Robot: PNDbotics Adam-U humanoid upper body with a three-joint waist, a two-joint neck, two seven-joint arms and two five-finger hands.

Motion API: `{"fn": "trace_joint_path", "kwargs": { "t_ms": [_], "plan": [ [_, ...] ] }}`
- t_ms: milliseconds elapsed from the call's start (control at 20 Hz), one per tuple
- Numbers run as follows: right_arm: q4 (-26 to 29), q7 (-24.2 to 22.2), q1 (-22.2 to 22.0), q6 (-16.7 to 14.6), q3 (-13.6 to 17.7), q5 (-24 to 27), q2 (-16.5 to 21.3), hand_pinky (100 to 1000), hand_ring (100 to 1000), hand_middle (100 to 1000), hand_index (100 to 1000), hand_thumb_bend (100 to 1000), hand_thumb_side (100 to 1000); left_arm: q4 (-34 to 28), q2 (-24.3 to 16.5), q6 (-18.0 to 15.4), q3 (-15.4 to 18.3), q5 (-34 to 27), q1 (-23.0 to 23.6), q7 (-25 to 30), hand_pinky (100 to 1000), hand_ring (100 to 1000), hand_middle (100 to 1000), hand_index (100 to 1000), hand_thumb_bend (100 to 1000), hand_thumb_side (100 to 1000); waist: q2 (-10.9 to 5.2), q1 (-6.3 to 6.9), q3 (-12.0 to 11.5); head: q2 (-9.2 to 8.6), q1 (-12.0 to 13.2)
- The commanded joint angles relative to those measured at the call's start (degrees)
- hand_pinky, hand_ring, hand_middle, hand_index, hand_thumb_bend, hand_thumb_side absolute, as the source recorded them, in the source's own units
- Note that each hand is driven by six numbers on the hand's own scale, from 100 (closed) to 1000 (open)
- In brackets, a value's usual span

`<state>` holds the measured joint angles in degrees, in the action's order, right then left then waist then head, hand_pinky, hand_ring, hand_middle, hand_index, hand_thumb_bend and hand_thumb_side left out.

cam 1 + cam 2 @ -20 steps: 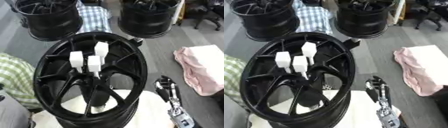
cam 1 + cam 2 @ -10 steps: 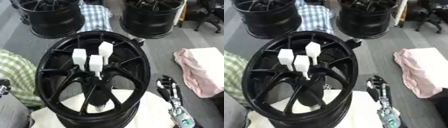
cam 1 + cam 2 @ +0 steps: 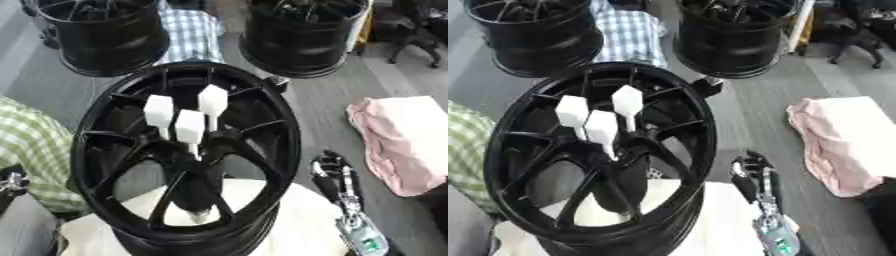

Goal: Pull the pin out of the wheel hub.

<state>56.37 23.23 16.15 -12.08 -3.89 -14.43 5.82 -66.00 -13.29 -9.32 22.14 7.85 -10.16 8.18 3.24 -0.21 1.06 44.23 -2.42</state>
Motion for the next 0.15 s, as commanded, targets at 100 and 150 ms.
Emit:
{"fn": "trace_joint_path", "kwargs": {
  "t_ms": [100,150],
  "plan": [
    [0.91,-0.03,0.81,0.07,0.15,0.18,0.65,742,732,692,831,100,507,0.65,-1.12,0.00,-0.70,-0.12,-0.55,0.25,700,678,635,757,207,590,-0.30,0.09,-0.35,-0.12,0.02],
    [0.90,-0.05,0.80,0.09,0.15,0.19,0.67,742,732,692,831,100,507,0.79,-1.14,0.01,-0.81,-0.05,-0.58,0.59,699,678,634,756,209,592,-0.31,0.08,-0.41,-0.12,0.04]
  ]
}}
